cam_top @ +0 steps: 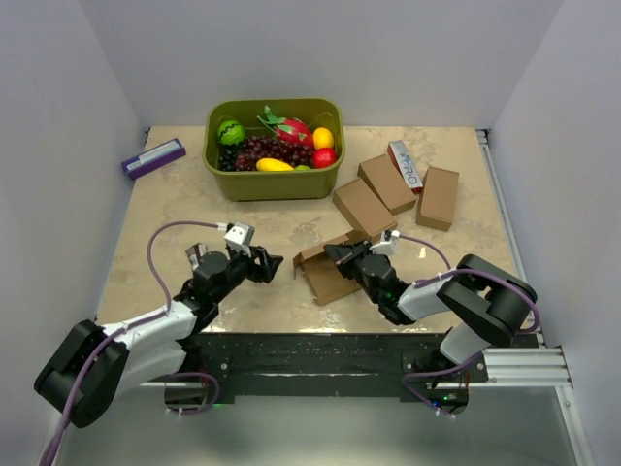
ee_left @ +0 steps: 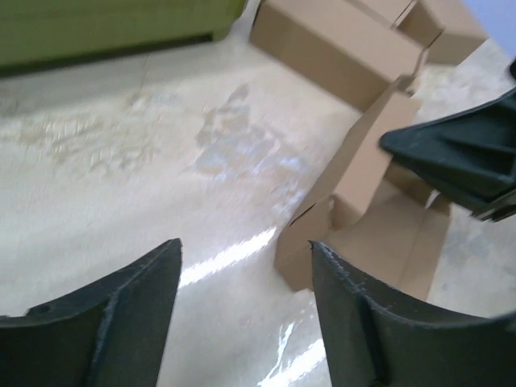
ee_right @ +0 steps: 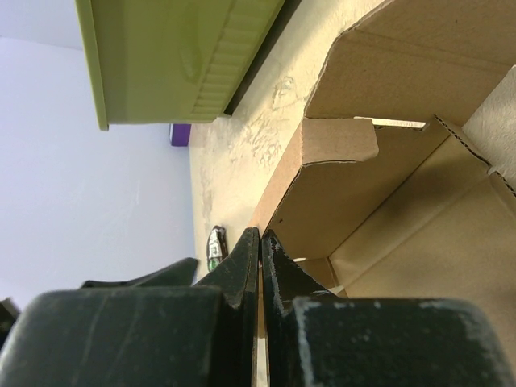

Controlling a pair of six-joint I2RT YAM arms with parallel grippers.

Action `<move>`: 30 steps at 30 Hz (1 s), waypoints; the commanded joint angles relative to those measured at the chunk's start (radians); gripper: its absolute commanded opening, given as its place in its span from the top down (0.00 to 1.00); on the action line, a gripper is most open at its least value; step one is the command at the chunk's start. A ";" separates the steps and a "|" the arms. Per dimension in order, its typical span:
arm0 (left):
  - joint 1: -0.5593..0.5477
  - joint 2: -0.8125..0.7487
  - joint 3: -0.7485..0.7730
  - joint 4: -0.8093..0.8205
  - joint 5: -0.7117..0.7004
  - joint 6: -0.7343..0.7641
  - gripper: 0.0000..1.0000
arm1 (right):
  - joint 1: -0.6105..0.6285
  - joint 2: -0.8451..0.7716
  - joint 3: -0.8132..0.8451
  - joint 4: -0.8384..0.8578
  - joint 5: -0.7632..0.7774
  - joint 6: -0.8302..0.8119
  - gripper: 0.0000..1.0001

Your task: Fold the paper box

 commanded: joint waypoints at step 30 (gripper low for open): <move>-0.074 0.509 0.110 0.386 0.164 0.181 0.42 | 0.009 0.033 -0.049 -0.082 -0.006 -0.043 1.00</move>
